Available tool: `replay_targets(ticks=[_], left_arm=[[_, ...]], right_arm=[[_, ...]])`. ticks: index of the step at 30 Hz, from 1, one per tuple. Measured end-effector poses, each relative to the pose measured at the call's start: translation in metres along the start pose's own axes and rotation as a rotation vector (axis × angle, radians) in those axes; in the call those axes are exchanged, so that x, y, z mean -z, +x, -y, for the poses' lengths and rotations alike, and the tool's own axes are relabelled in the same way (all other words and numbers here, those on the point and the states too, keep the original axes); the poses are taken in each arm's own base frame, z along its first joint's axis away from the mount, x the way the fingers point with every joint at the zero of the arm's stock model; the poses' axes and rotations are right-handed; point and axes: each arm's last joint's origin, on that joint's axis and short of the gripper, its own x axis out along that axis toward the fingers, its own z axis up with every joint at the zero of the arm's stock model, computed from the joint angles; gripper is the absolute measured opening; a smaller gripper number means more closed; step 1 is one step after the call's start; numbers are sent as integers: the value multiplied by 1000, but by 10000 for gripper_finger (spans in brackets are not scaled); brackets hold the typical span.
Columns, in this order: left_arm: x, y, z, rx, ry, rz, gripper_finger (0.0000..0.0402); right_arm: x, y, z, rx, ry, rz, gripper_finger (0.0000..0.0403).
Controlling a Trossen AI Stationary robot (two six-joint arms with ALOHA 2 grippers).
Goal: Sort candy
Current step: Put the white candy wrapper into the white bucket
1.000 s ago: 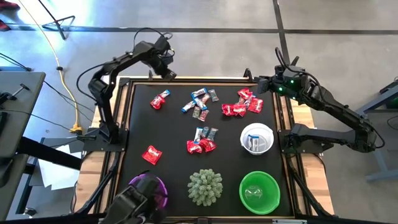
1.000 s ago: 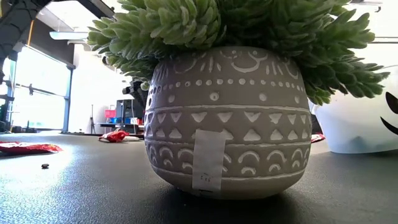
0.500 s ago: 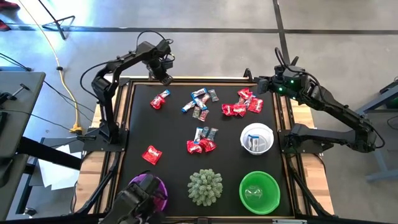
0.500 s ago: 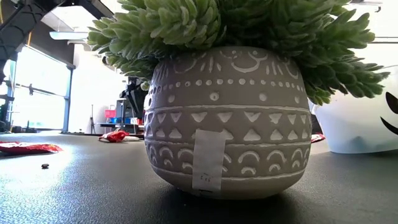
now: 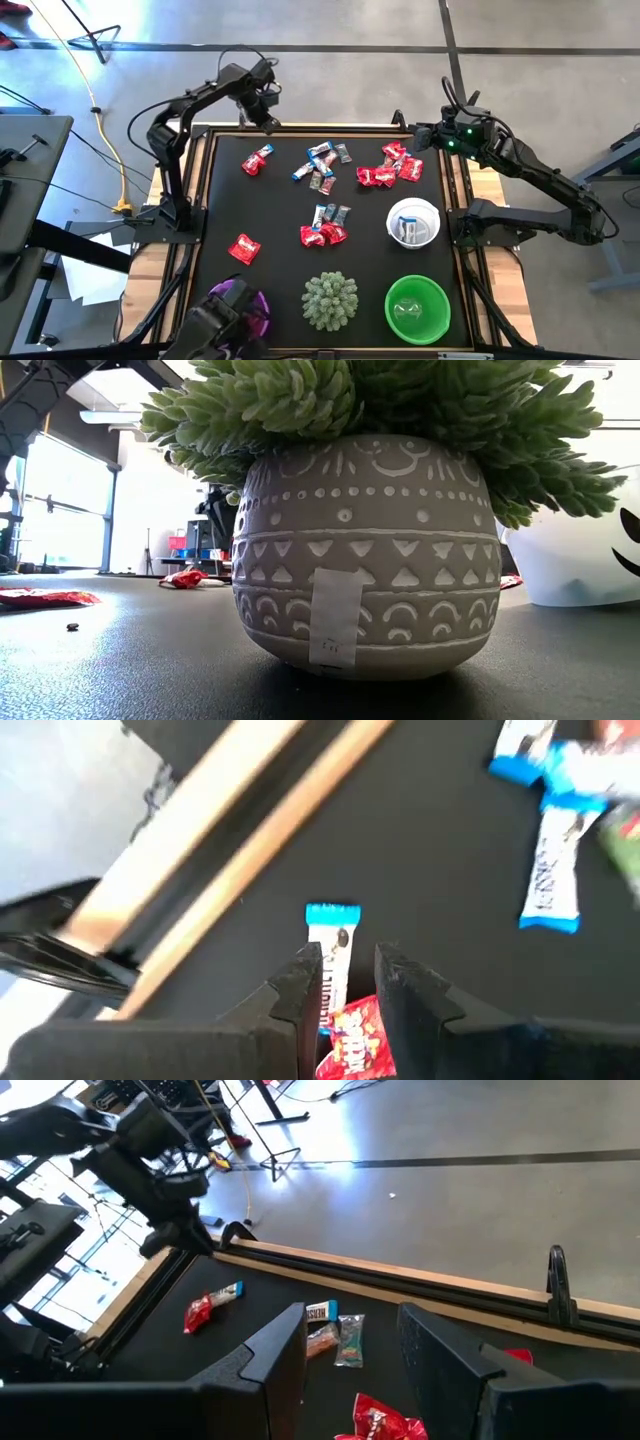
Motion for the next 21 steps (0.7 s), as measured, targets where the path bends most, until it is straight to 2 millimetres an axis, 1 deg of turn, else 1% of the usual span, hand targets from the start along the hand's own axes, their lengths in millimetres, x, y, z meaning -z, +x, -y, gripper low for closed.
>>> replay_targets(ticks=[3,5,9,11,13,16,18,21], left_arm=[[-3,-18,6,0,-9,50,81],[-1,-31,14,39,1,80,81],[3,-52,37,170,23,142,81],[4,-57,53,231,46,158,81],[4,-59,70,275,93,161,81],[3,-57,95,305,161,157,81],[1,-53,109,315,202,157,81],[-4,-40,122,323,240,133,81]], right_arm=[[0,0,0,0,0,0,154],[0,0,0,-5,0,-4,154],[2,0,0,-9,-3,-28,154],[4,0,2,2,-14,-49,154],[6,0,3,13,-29,-67,154],[8,0,4,27,-44,-91,154],[9,-1,5,35,-52,-103,154],[10,-1,6,40,-66,-113,154]])
